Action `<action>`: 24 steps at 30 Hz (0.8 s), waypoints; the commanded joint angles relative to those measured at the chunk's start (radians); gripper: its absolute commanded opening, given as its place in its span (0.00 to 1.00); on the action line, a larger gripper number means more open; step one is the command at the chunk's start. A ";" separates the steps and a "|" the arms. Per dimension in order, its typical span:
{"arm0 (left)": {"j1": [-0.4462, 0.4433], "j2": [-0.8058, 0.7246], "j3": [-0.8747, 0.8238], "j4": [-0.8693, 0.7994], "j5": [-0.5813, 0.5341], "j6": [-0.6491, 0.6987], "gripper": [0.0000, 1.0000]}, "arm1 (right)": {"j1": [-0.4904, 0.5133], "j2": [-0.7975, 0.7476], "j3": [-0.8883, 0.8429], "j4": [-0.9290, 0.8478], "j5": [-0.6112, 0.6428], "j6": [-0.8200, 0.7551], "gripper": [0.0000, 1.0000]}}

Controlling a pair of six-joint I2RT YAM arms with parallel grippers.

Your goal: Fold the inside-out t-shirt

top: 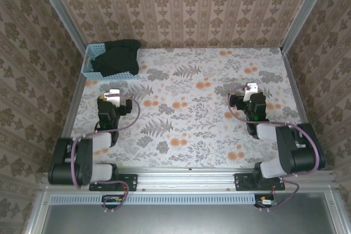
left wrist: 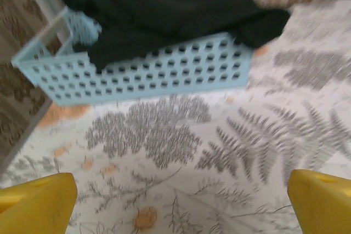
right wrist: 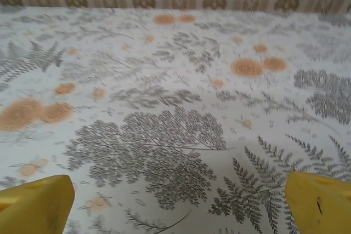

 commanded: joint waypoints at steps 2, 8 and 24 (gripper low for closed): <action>-0.031 -0.259 0.037 -0.255 0.006 -0.047 1.00 | 0.038 -0.208 0.057 -0.251 -0.031 -0.035 1.00; -0.037 -0.513 0.212 -0.690 0.039 -0.253 1.00 | 0.043 -0.478 0.169 -0.577 -0.098 0.127 1.00; 0.097 -0.602 0.310 -0.975 0.150 -0.690 1.00 | 0.017 -0.694 0.216 -0.891 -0.145 0.546 1.00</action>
